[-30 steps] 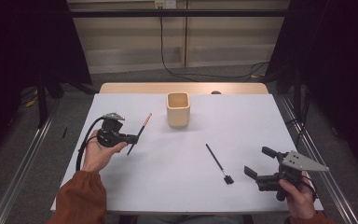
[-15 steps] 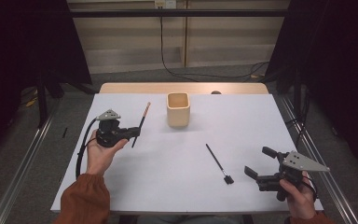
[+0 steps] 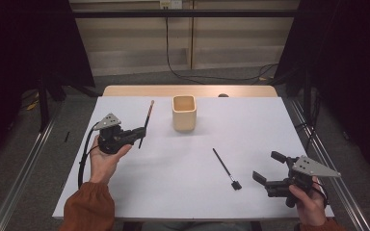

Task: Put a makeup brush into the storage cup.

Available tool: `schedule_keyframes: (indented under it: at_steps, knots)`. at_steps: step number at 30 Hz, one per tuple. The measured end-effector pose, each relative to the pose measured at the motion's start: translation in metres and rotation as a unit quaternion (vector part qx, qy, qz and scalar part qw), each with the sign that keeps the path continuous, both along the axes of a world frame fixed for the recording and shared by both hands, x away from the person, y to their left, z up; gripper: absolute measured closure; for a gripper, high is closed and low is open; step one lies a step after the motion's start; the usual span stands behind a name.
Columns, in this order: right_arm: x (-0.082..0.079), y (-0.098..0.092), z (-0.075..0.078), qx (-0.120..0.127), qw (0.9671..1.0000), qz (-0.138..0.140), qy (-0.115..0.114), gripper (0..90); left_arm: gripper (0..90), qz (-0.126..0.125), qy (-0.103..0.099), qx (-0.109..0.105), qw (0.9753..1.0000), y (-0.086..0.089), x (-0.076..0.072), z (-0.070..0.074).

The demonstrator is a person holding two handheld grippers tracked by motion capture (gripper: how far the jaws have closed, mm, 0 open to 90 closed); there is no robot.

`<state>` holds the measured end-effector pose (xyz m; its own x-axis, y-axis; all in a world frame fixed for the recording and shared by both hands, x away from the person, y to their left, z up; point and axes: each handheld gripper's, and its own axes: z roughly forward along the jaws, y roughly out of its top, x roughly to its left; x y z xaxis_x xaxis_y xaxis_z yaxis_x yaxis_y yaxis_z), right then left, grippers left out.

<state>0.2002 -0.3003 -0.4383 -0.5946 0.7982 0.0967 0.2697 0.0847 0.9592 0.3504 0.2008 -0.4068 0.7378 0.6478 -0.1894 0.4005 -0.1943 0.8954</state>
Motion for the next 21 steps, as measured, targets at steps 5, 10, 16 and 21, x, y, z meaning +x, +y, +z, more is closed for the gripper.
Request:
schedule_keyframes:
  at_steps: [5, 10, 16, 21]
  knots:
    - [0.0, 0.0, 0.0, 0.003, 1.0, -0.001, -0.002, 0.0, 84.1, 0.011, -0.013, -0.011, 0.9998, -0.002, -0.001, 0.0]
    - [0.0, 0.0, 0.0, 0.007, 1.0, 0.0, -0.003, 0.0, 84.1, 0.004, -0.025, -0.018, 0.9995, -0.002, 0.0, 0.005]
    - [0.0, 0.001, 0.0, 0.007, 1.0, -0.001, -0.003, 0.0, 84.1, 0.005, -0.033, -0.023, 0.9992, -0.002, 0.001, 0.008]
    - [0.0, 0.001, 0.0, 0.007, 1.0, -0.001, -0.003, 0.0, 84.1, 0.005, -0.039, -0.031, 0.9988, -0.005, 0.003, 0.01]
